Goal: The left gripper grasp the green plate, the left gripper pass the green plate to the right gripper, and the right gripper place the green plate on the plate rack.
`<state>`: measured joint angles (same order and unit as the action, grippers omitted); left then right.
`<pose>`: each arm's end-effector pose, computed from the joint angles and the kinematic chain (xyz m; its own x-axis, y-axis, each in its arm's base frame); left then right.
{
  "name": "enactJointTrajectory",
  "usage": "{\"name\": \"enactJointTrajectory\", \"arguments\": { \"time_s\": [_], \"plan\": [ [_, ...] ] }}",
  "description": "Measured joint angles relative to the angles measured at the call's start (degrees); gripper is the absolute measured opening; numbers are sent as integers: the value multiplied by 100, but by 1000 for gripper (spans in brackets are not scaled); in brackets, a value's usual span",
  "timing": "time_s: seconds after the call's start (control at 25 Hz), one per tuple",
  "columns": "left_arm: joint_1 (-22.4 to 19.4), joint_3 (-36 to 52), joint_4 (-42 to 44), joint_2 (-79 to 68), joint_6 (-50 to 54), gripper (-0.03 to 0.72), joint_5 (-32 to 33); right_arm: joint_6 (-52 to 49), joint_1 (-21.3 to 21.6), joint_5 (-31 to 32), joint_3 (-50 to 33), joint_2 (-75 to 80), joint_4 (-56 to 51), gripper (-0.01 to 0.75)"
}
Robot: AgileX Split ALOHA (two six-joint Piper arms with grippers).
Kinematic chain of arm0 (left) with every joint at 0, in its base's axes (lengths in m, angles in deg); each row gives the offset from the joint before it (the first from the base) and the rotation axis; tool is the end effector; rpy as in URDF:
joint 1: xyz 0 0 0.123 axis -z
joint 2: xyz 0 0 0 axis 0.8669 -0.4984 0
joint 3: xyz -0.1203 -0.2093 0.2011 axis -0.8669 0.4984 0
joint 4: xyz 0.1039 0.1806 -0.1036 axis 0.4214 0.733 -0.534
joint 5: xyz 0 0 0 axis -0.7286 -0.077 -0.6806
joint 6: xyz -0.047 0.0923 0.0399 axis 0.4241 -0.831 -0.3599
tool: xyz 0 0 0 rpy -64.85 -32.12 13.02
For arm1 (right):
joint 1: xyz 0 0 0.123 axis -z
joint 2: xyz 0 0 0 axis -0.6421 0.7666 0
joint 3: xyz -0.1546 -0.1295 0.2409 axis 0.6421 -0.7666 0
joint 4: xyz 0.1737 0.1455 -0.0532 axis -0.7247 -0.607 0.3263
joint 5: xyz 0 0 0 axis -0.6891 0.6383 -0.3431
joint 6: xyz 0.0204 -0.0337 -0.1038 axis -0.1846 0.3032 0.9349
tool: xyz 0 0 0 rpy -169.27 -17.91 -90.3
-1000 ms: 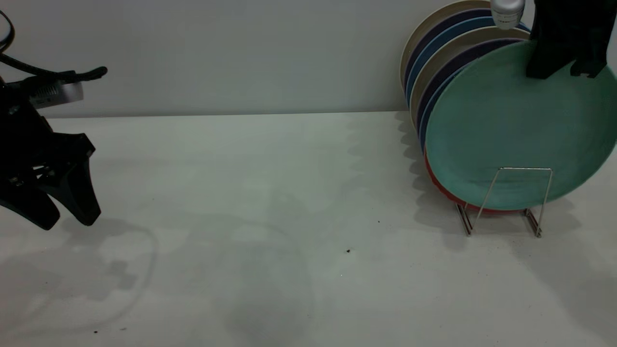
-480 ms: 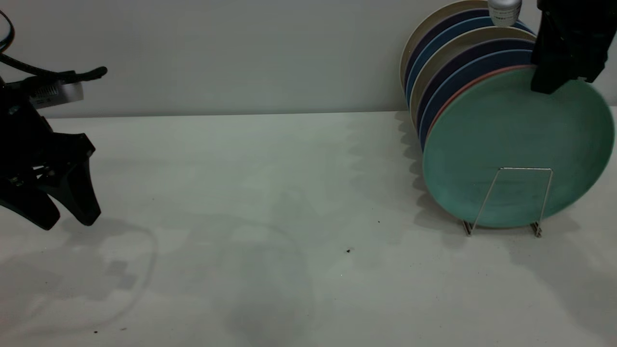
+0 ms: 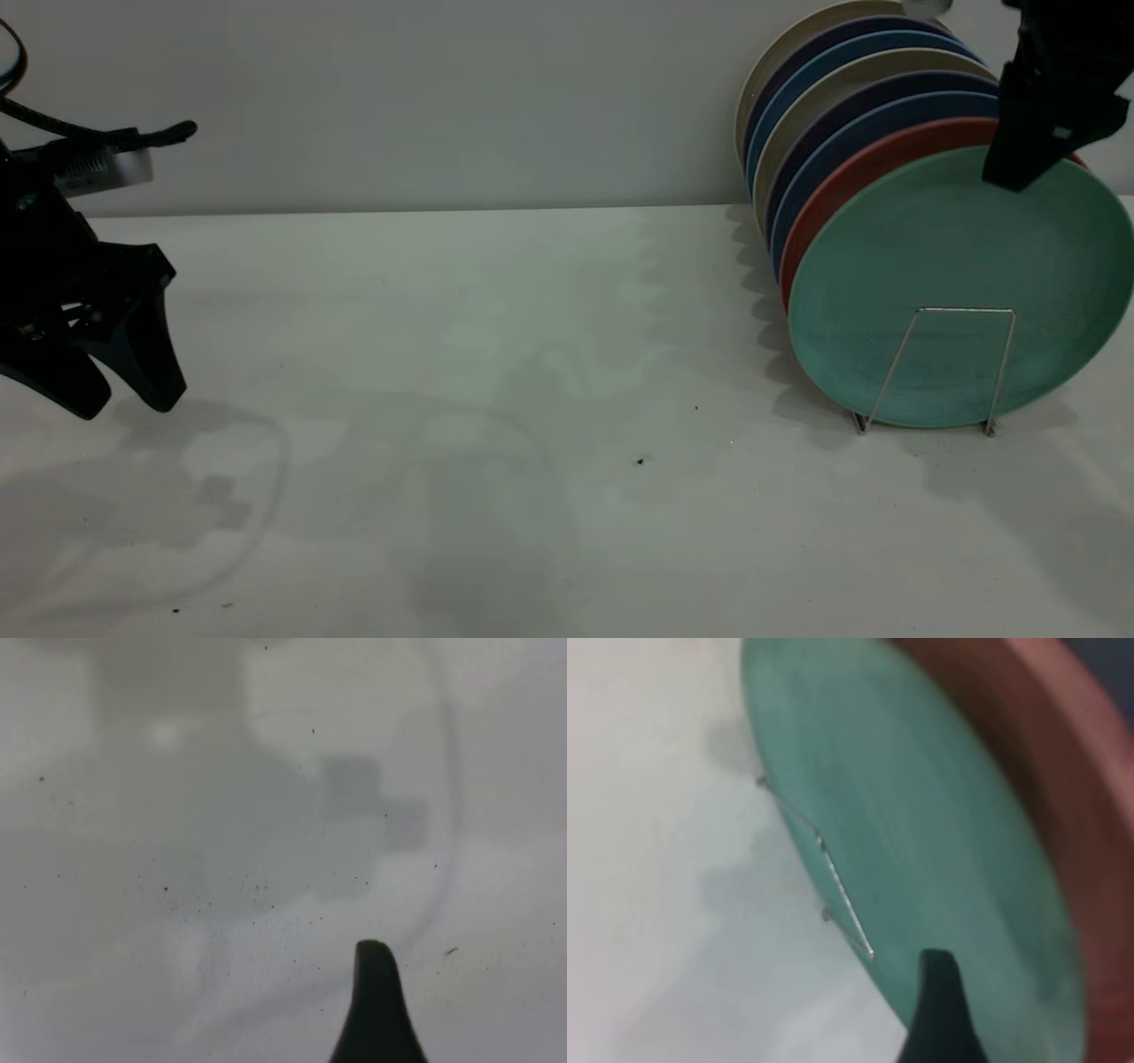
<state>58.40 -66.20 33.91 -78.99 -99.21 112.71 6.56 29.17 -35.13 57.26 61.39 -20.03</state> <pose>0.3510 -0.0119 0.1441 -0.9795 0.0606 -0.1923 0.0960 0.9789 -0.1805 0.3804 0.0709 0.2468 -0.3878 -0.8836 -0.2625 -0.8076 0.4630 -0.3654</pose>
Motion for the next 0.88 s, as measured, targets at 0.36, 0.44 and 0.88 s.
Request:
{"name": "enactJointTrajectory", "arguments": {
  "time_s": [0.36, 0.44, 0.88],
  "plan": [
    [0, 0, 5, 0, 5, 568, 0, -1503, 0, -152, -5, -368, -6, 581],
    [0, 0, 73, 0, 5, 568, 0, -2501, 0, 109, 23, -499, 0, 581],
    [0, 0, 414, 82, 5, 568, 97, -5347, 0, 2817, 215, -1237, -4, 581]
  ]
}}
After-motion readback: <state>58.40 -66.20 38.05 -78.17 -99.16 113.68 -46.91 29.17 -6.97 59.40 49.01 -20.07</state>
